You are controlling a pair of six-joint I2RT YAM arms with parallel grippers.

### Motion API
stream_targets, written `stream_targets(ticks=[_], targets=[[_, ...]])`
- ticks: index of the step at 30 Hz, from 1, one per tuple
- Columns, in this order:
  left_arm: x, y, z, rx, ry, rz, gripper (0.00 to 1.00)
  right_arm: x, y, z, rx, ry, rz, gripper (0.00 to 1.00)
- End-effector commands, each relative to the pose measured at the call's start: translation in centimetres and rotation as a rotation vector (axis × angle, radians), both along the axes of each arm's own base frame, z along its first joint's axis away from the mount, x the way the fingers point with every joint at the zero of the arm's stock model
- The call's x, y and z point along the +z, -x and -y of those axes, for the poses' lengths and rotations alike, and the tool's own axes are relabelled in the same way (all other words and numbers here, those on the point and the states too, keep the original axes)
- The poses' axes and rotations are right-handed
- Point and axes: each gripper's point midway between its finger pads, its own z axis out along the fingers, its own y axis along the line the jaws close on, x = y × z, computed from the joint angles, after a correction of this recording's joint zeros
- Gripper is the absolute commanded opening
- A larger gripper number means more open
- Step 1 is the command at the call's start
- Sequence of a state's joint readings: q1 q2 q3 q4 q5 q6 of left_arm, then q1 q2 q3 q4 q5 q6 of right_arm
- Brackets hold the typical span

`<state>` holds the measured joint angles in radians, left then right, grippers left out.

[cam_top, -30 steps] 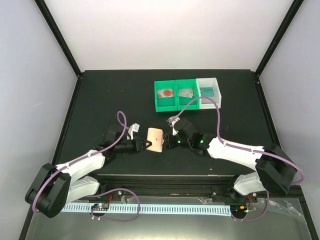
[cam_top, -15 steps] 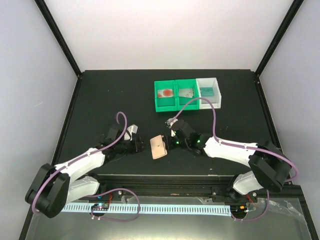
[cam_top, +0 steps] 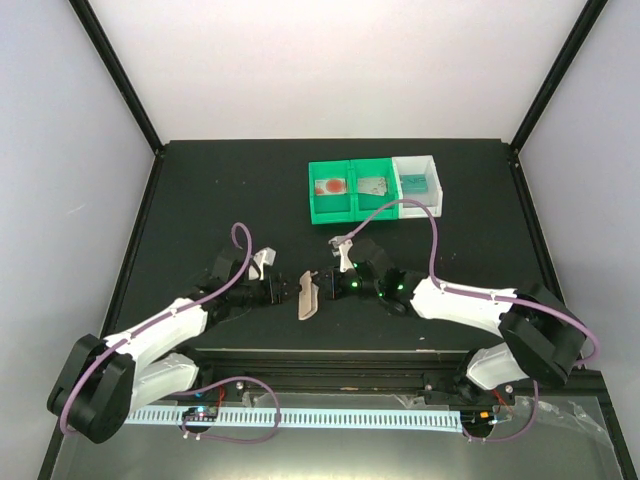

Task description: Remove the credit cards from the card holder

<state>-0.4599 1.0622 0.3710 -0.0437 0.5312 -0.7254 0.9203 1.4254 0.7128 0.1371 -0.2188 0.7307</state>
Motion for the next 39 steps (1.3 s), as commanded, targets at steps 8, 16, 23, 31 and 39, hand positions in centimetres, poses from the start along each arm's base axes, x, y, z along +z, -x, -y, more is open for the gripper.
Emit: stream_targets(ticks=[8,16,23,31,39], targets=[[0.8,0.1,0.8,-0.050,0.038,0.042,0.60,2.6,1.1,-2.3,0.065,-0.201,-0.045,0.01],[-1.3,0.0,-0.7,-0.014,-0.080,0.009,0.59,0.3,0.7,-0.6,0.004,-0.106,-0.045,0.01],[-2.2,0.1,-1.4,0.004,-0.129,-0.006,0.56,-3.2,-0.3,4.0,-0.137,0.083,-0.018,0.01],[-3.0,0.3,-1.4,-0.002,-0.135,-0.031,0.45,-6.2,-0.9,8.1,-0.245,0.235,-0.003,0.01],[-3.1,0.1,-1.0,-0.008,-0.118,-0.040,0.41,-8.1,-0.9,9.3,-0.279,0.274,-0.024,0.01]])
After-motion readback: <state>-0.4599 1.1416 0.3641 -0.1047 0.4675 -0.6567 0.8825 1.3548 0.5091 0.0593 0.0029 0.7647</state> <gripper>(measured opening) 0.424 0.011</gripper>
